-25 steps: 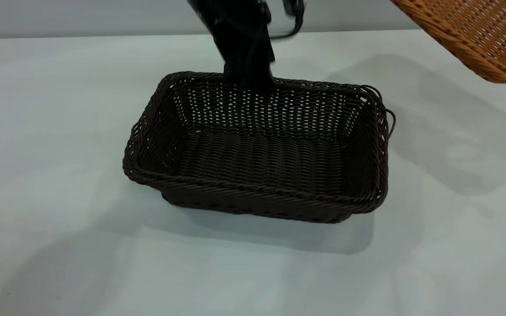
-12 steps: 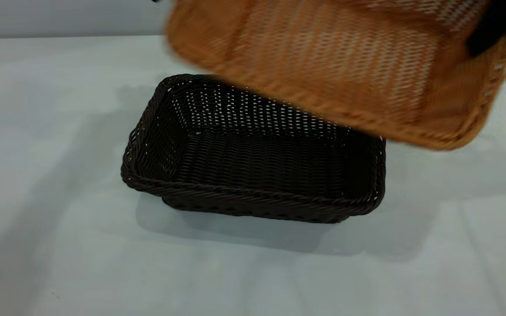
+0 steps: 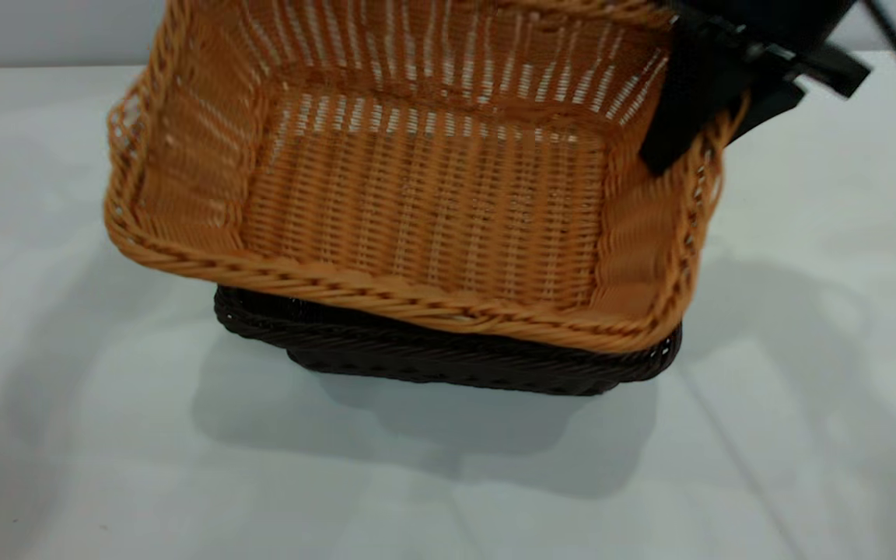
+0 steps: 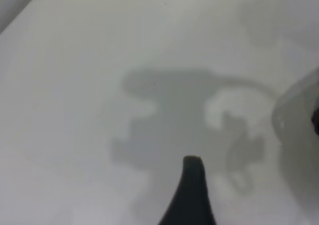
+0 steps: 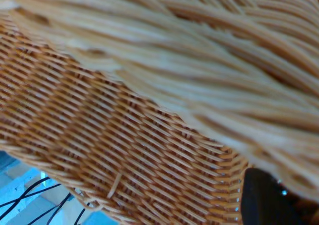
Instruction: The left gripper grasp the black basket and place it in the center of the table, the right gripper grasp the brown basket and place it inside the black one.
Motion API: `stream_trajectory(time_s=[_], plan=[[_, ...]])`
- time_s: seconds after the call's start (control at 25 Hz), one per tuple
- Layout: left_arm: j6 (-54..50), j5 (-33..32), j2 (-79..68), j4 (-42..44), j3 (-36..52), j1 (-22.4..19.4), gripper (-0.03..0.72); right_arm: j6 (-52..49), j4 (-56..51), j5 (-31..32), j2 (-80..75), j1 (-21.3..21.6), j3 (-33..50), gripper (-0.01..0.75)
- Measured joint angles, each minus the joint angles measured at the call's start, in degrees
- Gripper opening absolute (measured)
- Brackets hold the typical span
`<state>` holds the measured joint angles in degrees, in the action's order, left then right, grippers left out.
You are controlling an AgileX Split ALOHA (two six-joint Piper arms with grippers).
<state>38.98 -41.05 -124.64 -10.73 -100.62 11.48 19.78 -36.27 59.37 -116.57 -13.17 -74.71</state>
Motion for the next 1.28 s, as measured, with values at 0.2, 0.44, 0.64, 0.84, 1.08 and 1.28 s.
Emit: stream_trajectory(time_s=[0.2,0.44,0.64,0.84,1.08,1.28], plan=[[0.0,-0.3,0.0,0.0,0.0,0.0,0.58,-4.1,4.7,2.1,-5.8,0.0,-5.4,0.078],[0.0,-0.6,0.0,0.0,0.0,0.0,0.58,-5.8,6.4,2.4,-8.9,0.0,-8.2,0.104],[0.0,-0.6,0.0,0.0,0.0,0.0,0.58,-3.6,6.0,2.4,-8.9,0.0,-8.3,0.295],[0.0,-0.6,0.0,1.0,0.0,0.0,0.58,-2.6,6.3,2.3,-8.9,0.0,-8.4,0.535],[-0.8,-1.2,2.5,1.3,-1.3,0.0,0.58,-2.9,9.6,3.2,-5.3,0.1,-11.7,0.624],[-4.0,-4.7,11.7,1.3,-1.8,0.0,0.58,-3.4,9.7,6.0,6.2,0.1,-14.8,0.575]])
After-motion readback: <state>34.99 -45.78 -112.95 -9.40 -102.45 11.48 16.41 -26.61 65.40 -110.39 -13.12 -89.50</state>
